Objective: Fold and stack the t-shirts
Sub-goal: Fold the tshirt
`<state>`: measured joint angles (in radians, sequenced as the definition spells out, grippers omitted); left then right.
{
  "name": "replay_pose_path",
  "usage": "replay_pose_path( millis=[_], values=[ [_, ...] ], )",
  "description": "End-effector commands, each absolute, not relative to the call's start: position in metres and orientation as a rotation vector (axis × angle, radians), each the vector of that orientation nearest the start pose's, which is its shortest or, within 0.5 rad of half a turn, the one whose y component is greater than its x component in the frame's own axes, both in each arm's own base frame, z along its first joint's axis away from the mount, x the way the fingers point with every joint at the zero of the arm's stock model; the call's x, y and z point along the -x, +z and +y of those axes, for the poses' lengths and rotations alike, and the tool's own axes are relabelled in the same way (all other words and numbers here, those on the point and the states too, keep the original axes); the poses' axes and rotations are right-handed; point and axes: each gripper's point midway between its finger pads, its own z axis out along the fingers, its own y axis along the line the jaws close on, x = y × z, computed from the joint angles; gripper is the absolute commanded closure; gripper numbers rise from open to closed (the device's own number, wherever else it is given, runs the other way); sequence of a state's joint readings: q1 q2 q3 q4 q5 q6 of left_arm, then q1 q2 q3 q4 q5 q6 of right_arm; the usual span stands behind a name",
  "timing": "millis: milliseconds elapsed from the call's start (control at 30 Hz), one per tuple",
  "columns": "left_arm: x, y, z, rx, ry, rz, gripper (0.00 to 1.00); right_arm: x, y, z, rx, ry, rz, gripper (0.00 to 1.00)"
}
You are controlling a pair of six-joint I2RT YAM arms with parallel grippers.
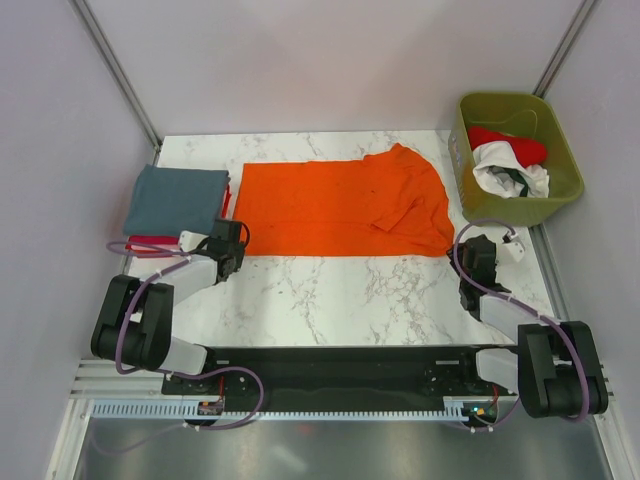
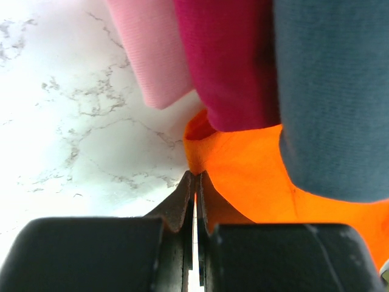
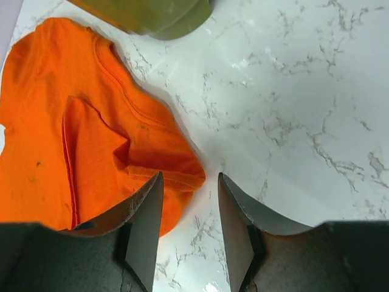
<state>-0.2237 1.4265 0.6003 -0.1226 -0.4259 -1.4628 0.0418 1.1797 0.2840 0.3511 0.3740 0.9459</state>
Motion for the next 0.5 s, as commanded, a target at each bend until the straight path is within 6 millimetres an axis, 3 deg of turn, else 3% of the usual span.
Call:
replay_pose_path(
  millis=[0, 167, 467],
  values=[
    [-0.332, 0.033, -0.029, 1.507, -0.178, 1.846, 0.98, -0.328, 0.059, -0.010, -1.086, 0.295, 1.745, 0.52],
    [-0.333, 0.034, -0.030, 1.509, -0.185, 1.849, 0.98, -0.332, 0.053, 0.003, -1.063, 0.367, 1.780, 0.48],
    [-0.335, 0.038, -0.030, 1.502, -0.190, 1.843, 0.98, -0.334, 0.050, 0.004, -1.062, 0.381, 1.769, 0.48]
  ],
)
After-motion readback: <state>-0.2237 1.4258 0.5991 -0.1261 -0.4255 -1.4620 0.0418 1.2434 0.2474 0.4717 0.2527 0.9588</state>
